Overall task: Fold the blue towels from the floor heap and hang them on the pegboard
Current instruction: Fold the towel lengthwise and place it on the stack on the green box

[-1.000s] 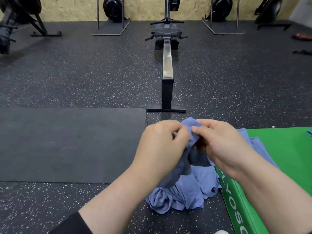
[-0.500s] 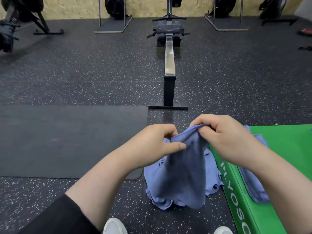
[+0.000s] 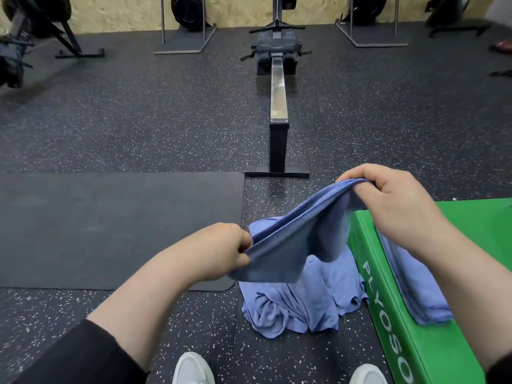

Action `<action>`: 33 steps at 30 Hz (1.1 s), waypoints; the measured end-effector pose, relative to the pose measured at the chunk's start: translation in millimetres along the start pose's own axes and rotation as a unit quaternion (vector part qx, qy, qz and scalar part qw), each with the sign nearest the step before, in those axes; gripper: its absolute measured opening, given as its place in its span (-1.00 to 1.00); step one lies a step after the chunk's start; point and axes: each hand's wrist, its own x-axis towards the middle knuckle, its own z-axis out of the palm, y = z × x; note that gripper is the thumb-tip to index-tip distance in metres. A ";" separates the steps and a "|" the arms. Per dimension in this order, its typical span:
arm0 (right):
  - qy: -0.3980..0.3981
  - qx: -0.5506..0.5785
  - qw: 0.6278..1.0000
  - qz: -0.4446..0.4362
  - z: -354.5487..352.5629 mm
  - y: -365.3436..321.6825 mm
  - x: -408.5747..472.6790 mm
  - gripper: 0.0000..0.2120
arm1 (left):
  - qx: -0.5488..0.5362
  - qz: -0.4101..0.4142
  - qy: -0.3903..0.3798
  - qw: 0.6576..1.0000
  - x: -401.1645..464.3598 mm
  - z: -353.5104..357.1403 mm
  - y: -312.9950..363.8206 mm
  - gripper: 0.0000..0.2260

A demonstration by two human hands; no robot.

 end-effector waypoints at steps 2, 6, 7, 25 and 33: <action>0.000 -0.003 1.000 -0.001 0.1 2.2 0.3 -0.67 | 0.044 -0.027 -0.002 0.999 -1.5 0.9 -3.8 -0.72; -0.006 -0.015 1.000 0.000 -0.5 7.9 0.8 -0.68 | 0.139 -0.066 0.048 0.987 0.9 1.1 -11.6 -0.74; -0.008 -0.018 1.000 0.004 -0.7 10.3 0.6 -0.67 | 0.151 -0.076 0.074 0.983 1.7 -0.3 -14.2 -0.73; 0.004 0.014 0.995 0.095 -9.8 31.4 -2.7 -0.85 | -0.182 -0.115 0.372 0.903 -14.8 -30.4 -39.8 -0.83; 0.048 0.146 0.985 0.084 -8.7 26.7 -7.4 -0.80 | -0.201 -0.104 0.400 0.888 -19.3 -32.1 -40.7 -0.93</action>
